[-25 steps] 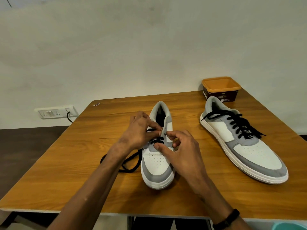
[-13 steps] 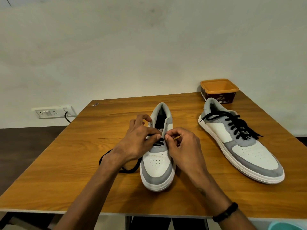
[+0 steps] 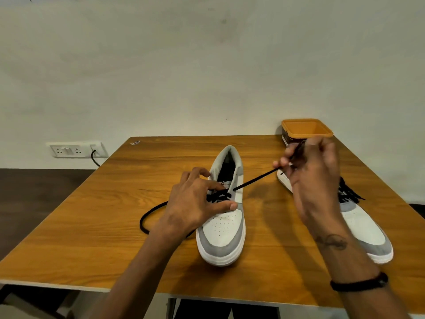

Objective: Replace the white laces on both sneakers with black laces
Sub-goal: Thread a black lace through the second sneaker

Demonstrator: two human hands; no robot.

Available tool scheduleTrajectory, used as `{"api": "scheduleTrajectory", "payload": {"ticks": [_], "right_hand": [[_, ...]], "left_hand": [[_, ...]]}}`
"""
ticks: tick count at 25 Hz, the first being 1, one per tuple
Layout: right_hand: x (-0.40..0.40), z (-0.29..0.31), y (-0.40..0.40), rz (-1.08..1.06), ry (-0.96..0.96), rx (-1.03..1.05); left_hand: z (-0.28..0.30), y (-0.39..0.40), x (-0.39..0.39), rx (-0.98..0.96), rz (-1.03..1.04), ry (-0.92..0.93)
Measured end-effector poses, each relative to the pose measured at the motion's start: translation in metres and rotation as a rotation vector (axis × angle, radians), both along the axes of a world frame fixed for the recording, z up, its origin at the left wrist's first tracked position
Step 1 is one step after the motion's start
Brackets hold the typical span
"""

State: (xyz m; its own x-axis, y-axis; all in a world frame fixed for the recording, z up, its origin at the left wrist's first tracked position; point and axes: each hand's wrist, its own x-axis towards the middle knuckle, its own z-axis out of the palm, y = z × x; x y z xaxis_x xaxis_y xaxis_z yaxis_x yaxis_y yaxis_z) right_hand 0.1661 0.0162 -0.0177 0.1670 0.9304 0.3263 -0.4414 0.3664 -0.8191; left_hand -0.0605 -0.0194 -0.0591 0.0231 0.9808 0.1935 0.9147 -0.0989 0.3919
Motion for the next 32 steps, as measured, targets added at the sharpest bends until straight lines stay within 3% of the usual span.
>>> {"api": "scheduleTrajectory", "payload": {"ticks": [2, 4, 6, 8, 11, 13, 17, 22, 28, 32], "right_hand": [[0.012, 0.018, 0.001, -0.133, -0.159, 0.079], [0.012, 0.020, 0.001, -0.223, -0.546, 0.087], [0.000, -0.001, -0.003, -0.148, -0.998, 0.105], [-0.018, -0.031, -0.006, -0.030, -1.333, 0.157], [-0.031, -0.052, -0.005, -0.067, -1.445, 0.217], [-0.032, -0.057, -0.001, -0.094, -1.374, 0.219], [-0.030, -0.051, 0.003, -0.004, -0.857, 0.003], [-0.044, -0.062, -0.004, 0.202, -0.712, -0.140], [-0.048, -0.081, -0.001, 0.331, -0.034, -0.401], [-0.047, -0.072, 0.026, 0.382, 0.230, -0.399]], "left_hand": [[-0.001, 0.000, 0.003, -0.001, 0.014, -0.015], [-0.007, -0.003, 0.003, 0.021, -0.017, -0.109], [-0.017, -0.011, 0.000, 0.078, -0.060, -0.295], [-0.033, -0.017, -0.005, 0.184, -0.066, -0.468], [-0.058, -0.015, -0.016, 0.308, 0.047, -0.624], [-0.066, -0.011, -0.019, 0.306, 0.074, -0.672], [-0.072, -0.004, -0.022, 0.284, 0.055, -0.670], [-0.074, -0.006, -0.022, 0.272, 0.066, -0.634], [-0.068, -0.011, -0.019, 0.322, 0.024, -0.634], [-0.071, -0.011, -0.022, 0.330, -0.004, -0.632]]}}
